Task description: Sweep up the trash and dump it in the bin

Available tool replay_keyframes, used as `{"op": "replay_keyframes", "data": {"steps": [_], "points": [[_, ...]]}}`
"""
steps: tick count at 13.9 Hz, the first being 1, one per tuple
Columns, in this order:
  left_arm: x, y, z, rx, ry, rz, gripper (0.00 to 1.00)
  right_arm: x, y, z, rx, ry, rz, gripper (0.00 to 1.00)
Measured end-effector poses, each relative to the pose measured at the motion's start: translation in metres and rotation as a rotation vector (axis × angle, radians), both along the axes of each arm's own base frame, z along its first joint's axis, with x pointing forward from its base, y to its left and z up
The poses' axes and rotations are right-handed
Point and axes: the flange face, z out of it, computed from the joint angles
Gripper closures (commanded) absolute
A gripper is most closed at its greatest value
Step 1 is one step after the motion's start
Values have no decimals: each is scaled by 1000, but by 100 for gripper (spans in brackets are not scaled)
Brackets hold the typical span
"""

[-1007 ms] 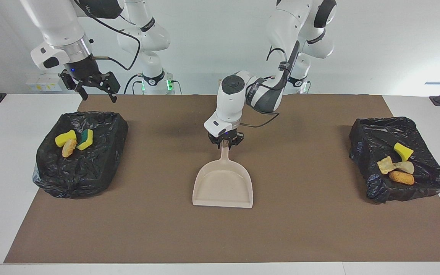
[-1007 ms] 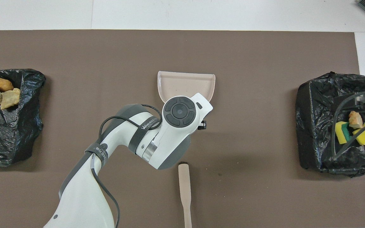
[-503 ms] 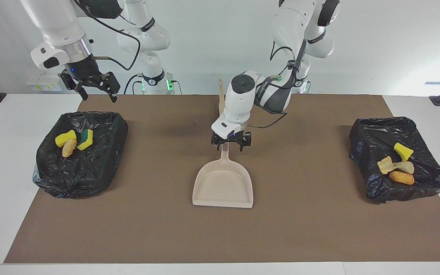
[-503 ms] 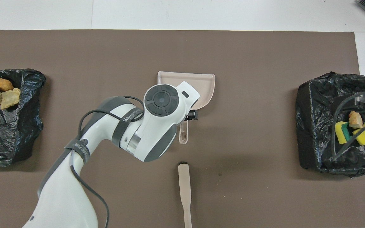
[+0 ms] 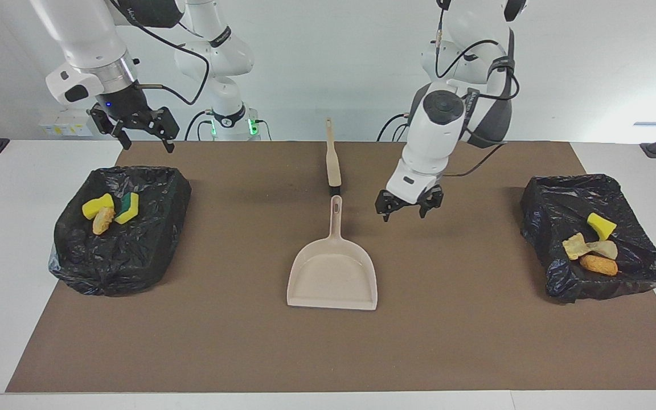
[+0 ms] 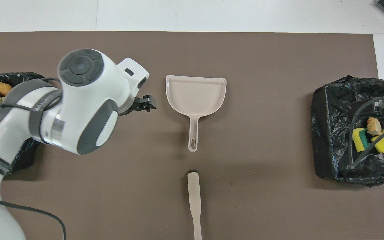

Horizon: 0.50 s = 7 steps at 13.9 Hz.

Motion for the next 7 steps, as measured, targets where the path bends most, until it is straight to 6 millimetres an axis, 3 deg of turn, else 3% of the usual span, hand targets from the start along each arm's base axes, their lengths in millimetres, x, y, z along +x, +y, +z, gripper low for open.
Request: {"op": "replay_keyframes", "data": {"steps": [3,7], "points": [[2,72,37,8,28,-56,0,0,0,0,0,0,0,0],[0,148,64,5,44,-108,0,0,0,0,0,0,0,0]]}}
